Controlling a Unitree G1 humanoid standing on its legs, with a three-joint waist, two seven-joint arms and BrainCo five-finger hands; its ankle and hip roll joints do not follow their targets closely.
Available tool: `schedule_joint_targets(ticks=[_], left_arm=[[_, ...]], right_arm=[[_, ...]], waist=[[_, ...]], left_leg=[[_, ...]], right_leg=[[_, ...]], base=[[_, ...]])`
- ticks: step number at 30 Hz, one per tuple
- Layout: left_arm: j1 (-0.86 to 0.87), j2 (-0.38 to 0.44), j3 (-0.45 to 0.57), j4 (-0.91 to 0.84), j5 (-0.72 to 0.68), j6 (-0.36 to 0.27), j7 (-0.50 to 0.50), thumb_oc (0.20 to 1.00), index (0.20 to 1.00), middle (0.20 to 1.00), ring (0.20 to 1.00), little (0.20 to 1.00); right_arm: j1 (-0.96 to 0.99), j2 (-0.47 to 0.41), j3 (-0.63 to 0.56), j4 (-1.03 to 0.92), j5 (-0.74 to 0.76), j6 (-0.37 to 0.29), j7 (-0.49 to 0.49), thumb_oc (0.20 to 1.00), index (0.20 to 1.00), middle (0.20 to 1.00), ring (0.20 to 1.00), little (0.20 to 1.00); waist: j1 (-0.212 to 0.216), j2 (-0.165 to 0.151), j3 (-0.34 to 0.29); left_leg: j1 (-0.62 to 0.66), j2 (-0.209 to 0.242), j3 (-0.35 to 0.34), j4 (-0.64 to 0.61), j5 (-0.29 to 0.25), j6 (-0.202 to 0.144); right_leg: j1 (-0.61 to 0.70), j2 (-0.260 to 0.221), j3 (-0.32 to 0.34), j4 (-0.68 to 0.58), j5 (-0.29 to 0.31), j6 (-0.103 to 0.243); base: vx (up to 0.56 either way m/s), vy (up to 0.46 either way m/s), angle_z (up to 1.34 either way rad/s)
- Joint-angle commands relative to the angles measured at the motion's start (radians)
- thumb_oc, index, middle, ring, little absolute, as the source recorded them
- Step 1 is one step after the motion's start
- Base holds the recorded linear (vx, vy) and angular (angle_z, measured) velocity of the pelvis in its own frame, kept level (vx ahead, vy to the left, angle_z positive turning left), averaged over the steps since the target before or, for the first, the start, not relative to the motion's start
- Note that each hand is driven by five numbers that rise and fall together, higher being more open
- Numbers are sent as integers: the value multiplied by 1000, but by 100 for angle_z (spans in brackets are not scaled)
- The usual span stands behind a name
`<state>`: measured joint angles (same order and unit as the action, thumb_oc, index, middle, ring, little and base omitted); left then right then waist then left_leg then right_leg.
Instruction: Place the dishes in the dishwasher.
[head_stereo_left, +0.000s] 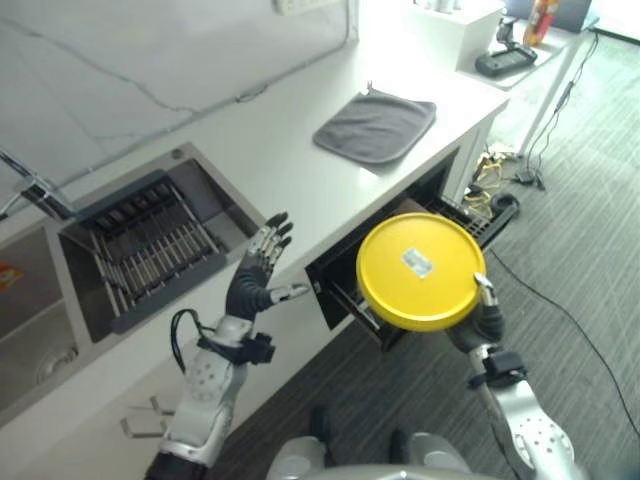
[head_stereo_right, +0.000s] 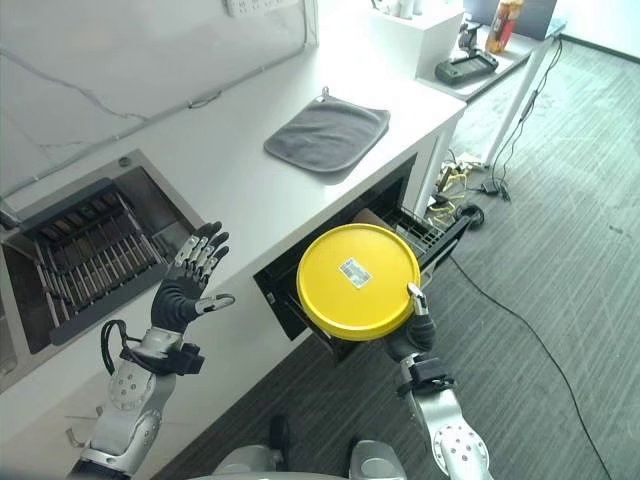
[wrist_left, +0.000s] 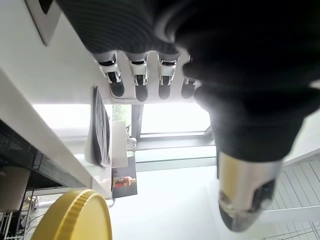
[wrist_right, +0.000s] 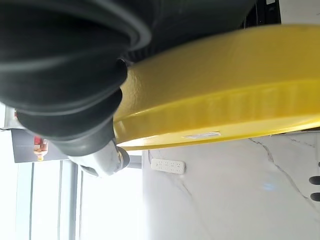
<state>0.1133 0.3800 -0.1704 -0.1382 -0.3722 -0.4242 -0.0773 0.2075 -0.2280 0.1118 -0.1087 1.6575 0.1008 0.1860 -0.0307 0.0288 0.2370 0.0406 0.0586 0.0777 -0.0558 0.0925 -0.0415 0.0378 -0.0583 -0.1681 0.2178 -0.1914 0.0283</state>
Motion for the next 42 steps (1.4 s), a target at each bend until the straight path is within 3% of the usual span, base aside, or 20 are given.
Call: schedule_joint_targets(ticks=[1,6,12,18,22,26,38,42], left_arm=[[-21,46,30,-76,19,-16,18,1000,1000,1000,1000,1000],[-56,73,1,-70,30,-19,43,1000,1000,1000,1000,1000],[-117,96,-24,-65,44,-22,67,1000,1000,1000,1000,1000],[-128,106,-25,-55,42,-35,66,1000,1000,1000,1000,1000],[-129,108,-28,-55,46,-34,44,1000,1000,1000,1000,1000],[-192,127,-47,-57,42,-49,53,1000,1000,1000,1000,1000],[-330,138,-96,-31,41,-23,86,1000,1000,1000,1000,1000],[-343,144,-100,-27,40,-29,83,1000,1000,1000,1000,1000]], right_arm=[[-94,19,15,-77,9,-50,41,200,200,200,200,200],[-165,10,33,-48,-12,-103,20,200,200,200,200,200],[-254,3,32,8,13,-164,4,200,200,200,200,200],[-266,4,9,63,7,-166,-27,200,200,200,200,200],[-279,18,-7,137,-24,-175,-20,200,200,200,200,200],[-365,-17,-15,151,-44,-214,-20,200,200,200,200,200],[-640,-71,-28,162,-152,-250,-226,200,200,200,200,200],[-679,-85,-39,152,-157,-259,-242,200,200,200,200,200]], waist=[[13,-9,8],[29,-7,39],[45,-11,95],[51,-8,119],[57,4,134],[67,32,194],[82,42,277],[91,38,283]], left_leg=[[-1,40,-2,40,-83,6],[-32,20,8,57,-95,25],[-86,2,1,97,-102,41],[-105,-5,-6,117,-101,46],[-113,-9,-12,129,-97,48],[-179,-31,-29,153,-88,54],[-265,-43,-22,195,-75,65],[-276,-45,-22,196,-73,69]], right_leg=[[18,-77,-61,-59,71,73],[-26,-104,-58,-59,100,96],[-62,-110,-34,-68,123,100],[-68,-108,-35,-60,121,94],[-63,-108,-42,-53,117,84],[-115,-112,-41,-23,113,75],[-210,-114,-31,40,120,61],[-221,-113,-34,41,123,63]], base=[[190,62,-7],[65,48,-16],[9,5,-7],[31,-21,-1],[67,-57,4],[-119,-31,-3],[-67,7,-1],[-30,2,2]])
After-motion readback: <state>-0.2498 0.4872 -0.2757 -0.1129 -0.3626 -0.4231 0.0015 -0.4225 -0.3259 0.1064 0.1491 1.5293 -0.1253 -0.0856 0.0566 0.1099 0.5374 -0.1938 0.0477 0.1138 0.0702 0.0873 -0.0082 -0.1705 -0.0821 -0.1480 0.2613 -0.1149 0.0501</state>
